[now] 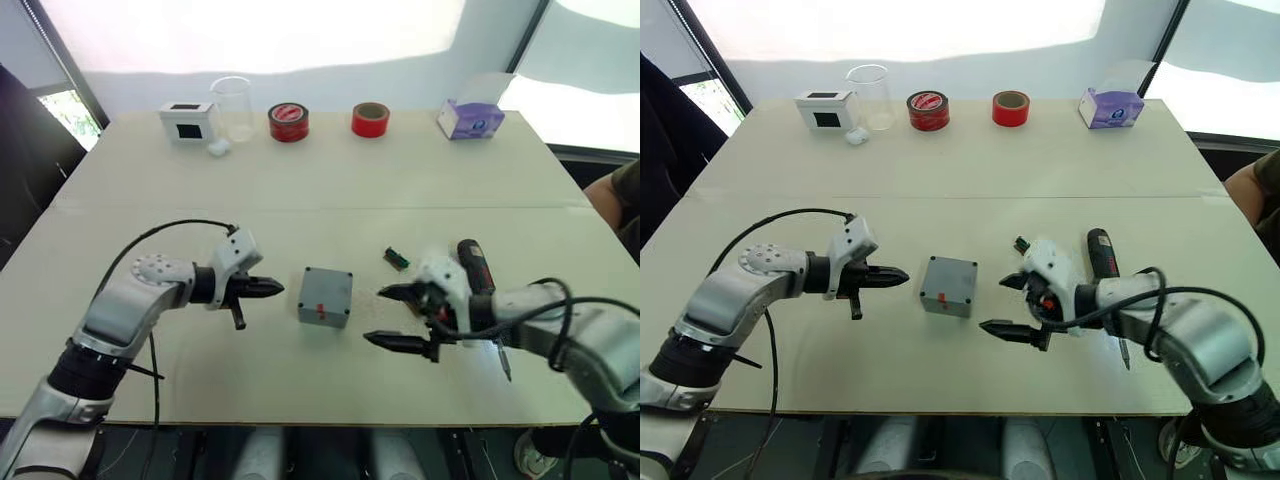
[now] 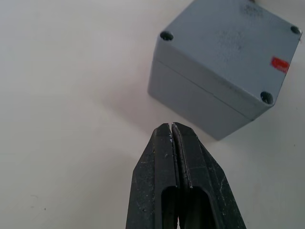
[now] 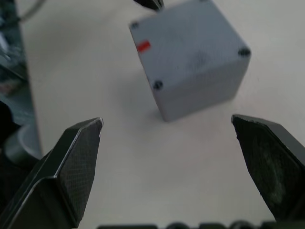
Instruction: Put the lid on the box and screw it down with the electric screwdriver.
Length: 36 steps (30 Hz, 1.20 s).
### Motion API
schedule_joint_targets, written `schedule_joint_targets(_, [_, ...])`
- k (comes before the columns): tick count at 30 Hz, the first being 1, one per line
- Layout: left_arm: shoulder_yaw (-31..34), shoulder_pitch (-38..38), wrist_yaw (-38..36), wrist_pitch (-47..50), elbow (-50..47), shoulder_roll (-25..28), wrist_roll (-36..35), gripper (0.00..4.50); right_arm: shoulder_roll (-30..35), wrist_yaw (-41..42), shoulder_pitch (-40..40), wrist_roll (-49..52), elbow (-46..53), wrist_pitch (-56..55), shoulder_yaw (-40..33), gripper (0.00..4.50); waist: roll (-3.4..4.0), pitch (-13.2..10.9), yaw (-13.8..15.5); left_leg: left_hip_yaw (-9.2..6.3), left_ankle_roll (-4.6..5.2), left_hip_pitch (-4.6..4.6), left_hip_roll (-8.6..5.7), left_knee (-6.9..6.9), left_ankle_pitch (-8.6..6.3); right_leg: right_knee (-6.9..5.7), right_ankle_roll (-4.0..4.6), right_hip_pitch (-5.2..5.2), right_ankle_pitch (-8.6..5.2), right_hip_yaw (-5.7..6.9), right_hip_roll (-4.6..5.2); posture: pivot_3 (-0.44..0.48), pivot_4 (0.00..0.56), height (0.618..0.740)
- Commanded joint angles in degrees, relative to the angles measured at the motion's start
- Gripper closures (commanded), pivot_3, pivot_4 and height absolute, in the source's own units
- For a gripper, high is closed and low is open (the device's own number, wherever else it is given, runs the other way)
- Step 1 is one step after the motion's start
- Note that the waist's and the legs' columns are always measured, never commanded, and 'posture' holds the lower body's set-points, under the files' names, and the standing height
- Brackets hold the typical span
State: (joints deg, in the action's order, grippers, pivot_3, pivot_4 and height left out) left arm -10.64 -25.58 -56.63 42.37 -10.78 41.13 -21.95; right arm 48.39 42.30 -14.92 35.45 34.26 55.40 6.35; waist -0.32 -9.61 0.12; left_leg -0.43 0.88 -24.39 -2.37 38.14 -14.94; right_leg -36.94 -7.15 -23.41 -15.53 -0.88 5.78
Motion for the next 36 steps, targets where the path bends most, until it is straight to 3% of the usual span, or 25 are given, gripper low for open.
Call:
schedule_joint_targets(1, [-1.16,0.72,0.56,-1.36,-1.58,-1.25,0.74,4.50,-2.45,-0.75,-1.13,-0.21,-0.30,0.45,2.08,0.06,-0.01,0.00,0.18,-0.01,0.00,0.00,0.01,-0.01,0.00,0.00,0.00,-0.01,0.00,0.00,0.01,0.000,0.150,0.740])
schedule_joint_targets(5, [-3.56,-0.80,2.58,-1.26,0.44,-3.09,3.32,4.50,-4.31,-1.11,-2.54,-2.16,-1.51,1.10,6.66,0.06,-0.01,0.01,0.45,-0.01,-0.04,-0.01,0.03,-0.03,0.02,-0.01,0.01,-0.04,0.00,0.00,0.01,0.000,0.150,0.740])
schedule_joint_targets(20, [-6.94,-9.97,0.26,-8.86,13.47,-9.62,8.99,4.50,-11.60,-2.57,-3.31,-0.19,-0.64,3.90,7.03,0.06,-0.05,0.00,0.60,-0.05,-0.05,-0.01,0.02,-0.01,0.03,-0.05,0.00,-0.02,0.00,0.07,-0.10,0.000,0.150,0.740])
schedule_joint_targets(26, [-5.09,-8.41,0.15,-9.42,13.74,-7.07,10.51,4.50,-8.05,-2.10,-2.40,-0.42,0.88,3.89,3.18,0.06,-0.05,0.00,0.43,-0.04,-0.05,-0.02,0.02,0.00,0.03,-0.06,0.00,-0.04,0.00,0.06,-0.12,0.000,0.150,0.740])
schedule_joint_targets(36, [-4.25,0.24,-5.04,-2.01,0.98,-1.53,4.54,4.50,-7.26,0.41,-7.96,-12.41,-13.03,-9.06,9.08,0.06,-0.06,0.00,0.40,-0.04,-0.05,-0.01,0.04,-0.01,0.03,-0.06,0.01,-0.03,0.00,0.04,-0.13,0.000,0.150,0.740])
